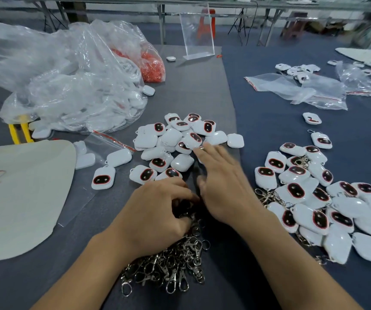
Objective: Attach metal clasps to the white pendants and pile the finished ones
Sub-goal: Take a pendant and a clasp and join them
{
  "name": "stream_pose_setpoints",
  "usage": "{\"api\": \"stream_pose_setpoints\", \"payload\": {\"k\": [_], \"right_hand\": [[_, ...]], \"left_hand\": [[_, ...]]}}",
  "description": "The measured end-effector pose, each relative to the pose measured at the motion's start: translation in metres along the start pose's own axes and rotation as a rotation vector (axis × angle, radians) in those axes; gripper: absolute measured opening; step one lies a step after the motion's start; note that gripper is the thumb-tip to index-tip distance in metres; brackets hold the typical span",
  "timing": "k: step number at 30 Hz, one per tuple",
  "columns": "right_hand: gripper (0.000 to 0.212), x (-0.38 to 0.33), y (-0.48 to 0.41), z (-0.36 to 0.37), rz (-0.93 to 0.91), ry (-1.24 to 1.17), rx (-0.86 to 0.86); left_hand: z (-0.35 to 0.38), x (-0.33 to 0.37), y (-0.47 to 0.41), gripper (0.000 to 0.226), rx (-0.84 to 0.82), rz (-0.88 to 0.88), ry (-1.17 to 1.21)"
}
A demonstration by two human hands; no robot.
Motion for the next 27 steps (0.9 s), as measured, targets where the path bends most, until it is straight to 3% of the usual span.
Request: {"api": "stream_pose_setpoints", "payload": {"k": [2, 6, 9, 13, 18, 23, 27], "right_hand": [[0.060, 0.006, 0.000, 0.010, -0.012, -0.057, -0.052], [0.050, 0.008, 0.007, 0.001, -0.007, -0.033, 0.130], [0.042, 0.008, 0.009, 0.000, 0.037, -0.014, 0.105], [0.043, 0.010, 0.009, -0.004, 0.066, -0.036, 0.027], [0.038, 0.011, 0.015, -0.017, 0.144, -0.213, 0.241], [0.037, 0.006, 0.016, -0.006, 0.259, -0.852, 0.309], [0.020, -0.001, 0.013, -0.001, 0.239, -1.048, 0.220]], "left_hand": [[0.001, -0.001, -0.002, 0.025, 0.015, -0.004, 0.033], [0.004, -0.009, -0.004, 0.014, -0.001, -0.038, 0.087], [0.006, -0.012, -0.005, 0.011, 0.029, -0.051, 0.121], [0.001, -0.017, -0.002, 0.021, 0.190, -0.138, 0.207], [-0.012, -0.021, 0.000, 0.042, 0.348, -0.175, 0.270], [-0.016, -0.028, 0.001, 0.027, 0.419, -0.250, 0.317], [-0.018, -0.034, -0.002, 0.020, 0.421, -0.246, 0.482]]}}
Point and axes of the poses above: each hand's wrist, its own y-axis away from the middle knuckle, its own z-axis out of the palm, x = y × z, the point moved 5 cm from there along -y, towards the middle knuckle, and after that the axes turned 11 degrees about -z, right-handed, at the moved point
